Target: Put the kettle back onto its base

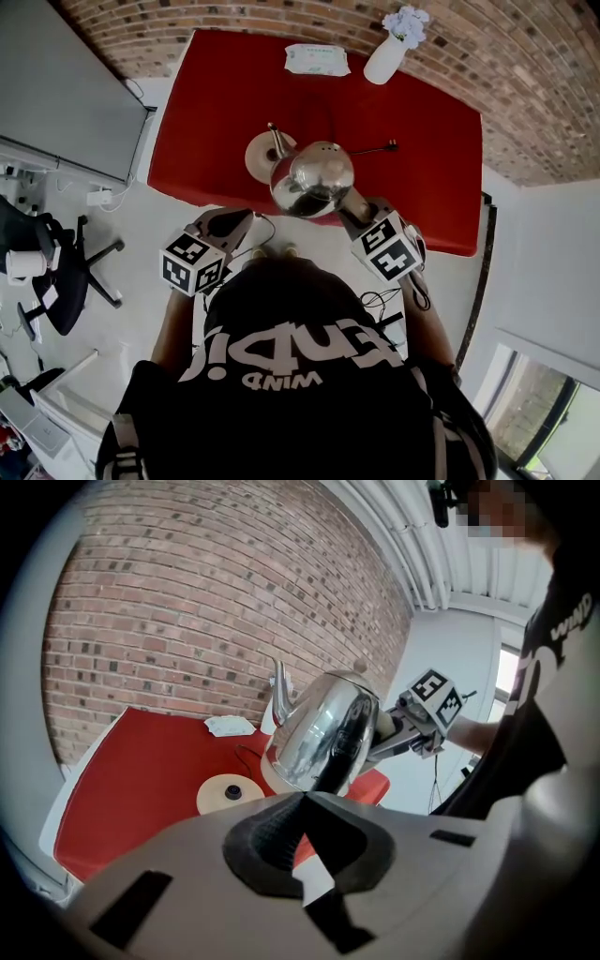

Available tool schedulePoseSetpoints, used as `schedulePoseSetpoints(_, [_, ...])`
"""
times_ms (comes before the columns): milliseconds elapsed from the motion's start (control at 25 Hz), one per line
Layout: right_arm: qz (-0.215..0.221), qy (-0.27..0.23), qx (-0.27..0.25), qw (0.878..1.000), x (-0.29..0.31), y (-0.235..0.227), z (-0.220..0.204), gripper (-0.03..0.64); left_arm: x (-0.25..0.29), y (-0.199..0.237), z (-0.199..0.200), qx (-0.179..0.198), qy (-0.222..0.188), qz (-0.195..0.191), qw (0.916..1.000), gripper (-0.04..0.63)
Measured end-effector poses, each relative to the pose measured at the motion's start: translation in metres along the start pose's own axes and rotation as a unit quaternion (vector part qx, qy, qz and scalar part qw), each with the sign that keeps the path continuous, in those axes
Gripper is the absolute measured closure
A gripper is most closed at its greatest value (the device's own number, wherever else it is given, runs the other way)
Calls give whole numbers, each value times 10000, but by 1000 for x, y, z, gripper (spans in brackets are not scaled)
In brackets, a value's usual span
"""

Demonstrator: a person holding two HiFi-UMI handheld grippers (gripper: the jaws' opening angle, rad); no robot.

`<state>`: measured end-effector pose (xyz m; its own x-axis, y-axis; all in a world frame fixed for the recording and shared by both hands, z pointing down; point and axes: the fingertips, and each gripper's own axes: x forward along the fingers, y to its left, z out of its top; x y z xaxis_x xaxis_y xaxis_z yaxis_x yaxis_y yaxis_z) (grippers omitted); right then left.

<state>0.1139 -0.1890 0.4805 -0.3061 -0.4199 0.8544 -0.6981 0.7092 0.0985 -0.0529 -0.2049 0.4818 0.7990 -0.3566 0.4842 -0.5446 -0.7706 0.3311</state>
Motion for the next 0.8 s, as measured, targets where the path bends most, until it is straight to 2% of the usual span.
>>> schedulePoseSetpoints(520, [6,-13,-294,9996,53,-51,61,548,4,9,2,-90,-44,61,9999,586])
schedulePoseSetpoints(800, [72,86,-213,9997,88,-60,72,548,6,13,5,-108,-77,109,9999,586])
